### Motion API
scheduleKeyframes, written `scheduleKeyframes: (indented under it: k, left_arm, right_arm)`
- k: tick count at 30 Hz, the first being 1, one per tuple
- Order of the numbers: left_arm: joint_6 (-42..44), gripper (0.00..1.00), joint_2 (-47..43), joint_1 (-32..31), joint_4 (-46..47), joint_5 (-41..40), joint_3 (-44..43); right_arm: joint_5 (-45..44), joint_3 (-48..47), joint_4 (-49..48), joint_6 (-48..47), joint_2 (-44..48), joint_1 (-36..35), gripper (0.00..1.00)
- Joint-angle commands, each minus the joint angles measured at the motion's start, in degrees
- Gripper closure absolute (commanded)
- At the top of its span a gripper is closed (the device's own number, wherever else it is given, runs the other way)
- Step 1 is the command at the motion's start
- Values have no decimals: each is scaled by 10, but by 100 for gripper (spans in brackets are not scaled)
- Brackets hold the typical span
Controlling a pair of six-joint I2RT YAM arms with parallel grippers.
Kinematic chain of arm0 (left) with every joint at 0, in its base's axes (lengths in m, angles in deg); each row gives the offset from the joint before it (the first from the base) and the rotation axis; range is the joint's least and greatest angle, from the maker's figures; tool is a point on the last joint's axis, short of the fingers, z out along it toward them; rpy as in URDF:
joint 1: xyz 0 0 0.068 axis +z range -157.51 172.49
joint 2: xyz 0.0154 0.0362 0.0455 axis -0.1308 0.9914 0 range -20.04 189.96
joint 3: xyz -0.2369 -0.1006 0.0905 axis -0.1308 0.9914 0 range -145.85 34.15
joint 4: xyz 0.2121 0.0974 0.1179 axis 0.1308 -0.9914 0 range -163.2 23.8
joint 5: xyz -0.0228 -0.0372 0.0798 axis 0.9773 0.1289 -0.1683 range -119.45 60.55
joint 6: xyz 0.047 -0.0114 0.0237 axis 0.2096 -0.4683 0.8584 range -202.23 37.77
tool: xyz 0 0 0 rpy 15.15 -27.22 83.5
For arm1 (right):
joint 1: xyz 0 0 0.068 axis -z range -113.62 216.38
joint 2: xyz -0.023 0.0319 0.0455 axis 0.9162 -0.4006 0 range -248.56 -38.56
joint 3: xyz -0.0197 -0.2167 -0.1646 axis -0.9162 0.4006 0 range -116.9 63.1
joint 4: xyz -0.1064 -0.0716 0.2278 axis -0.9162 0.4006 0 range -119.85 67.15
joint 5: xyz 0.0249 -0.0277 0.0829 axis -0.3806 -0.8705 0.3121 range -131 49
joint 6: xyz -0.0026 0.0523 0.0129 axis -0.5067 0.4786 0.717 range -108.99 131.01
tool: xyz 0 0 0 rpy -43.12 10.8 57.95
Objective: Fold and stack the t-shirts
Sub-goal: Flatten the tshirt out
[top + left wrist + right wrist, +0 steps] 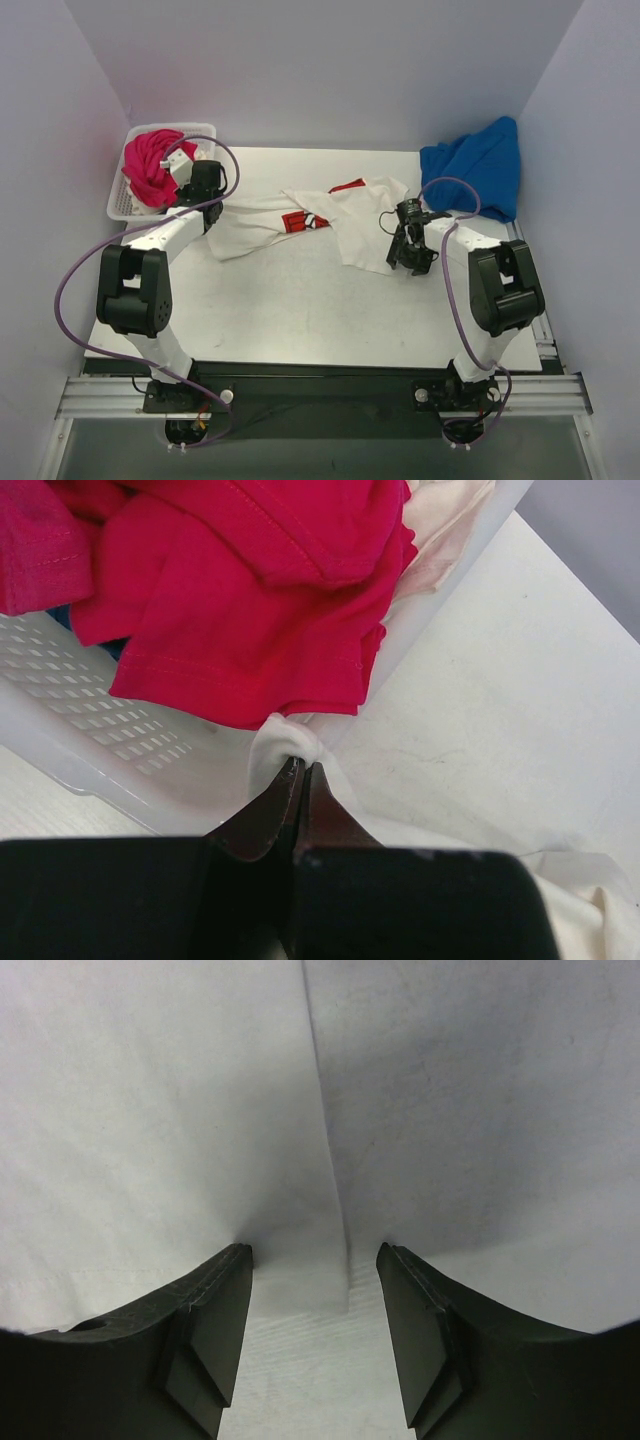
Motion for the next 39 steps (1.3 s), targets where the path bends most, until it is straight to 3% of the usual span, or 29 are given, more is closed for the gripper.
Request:
scheduleKeyframes:
  k: [1,12,16,19,22,24,32,39]
  left_arm:
    - [5,100,-25,8,16,-2,4]
    - [-1,100,-25,8,17,-1,11]
    - [-1,100,-27,9,16,-1,13]
    - [-1,100,-31,9,16,-1,13]
    - [-1,100,-32,10,15,-1,13]
    - [-1,100,-32,11,15,-1,11]
    - [0,100,-46,12,8,1,12]
    - [2,100,-84,11,-7,13,14]
  right_arm:
    - [-26,18,62,10,30,-9,46]
    - [-15,31,60,21,16,-29,50]
    - [-2,29,58,26,7,-31,56]
    - [7,33,54,30,6,-31,67]
    - [8,34,55,32,6,-32,92]
    - [8,33,54,33,8,-31,100]
    - [-13,15,77,23,64,-33,100]
    - [-76,-92,146,-19,179,-31,100]
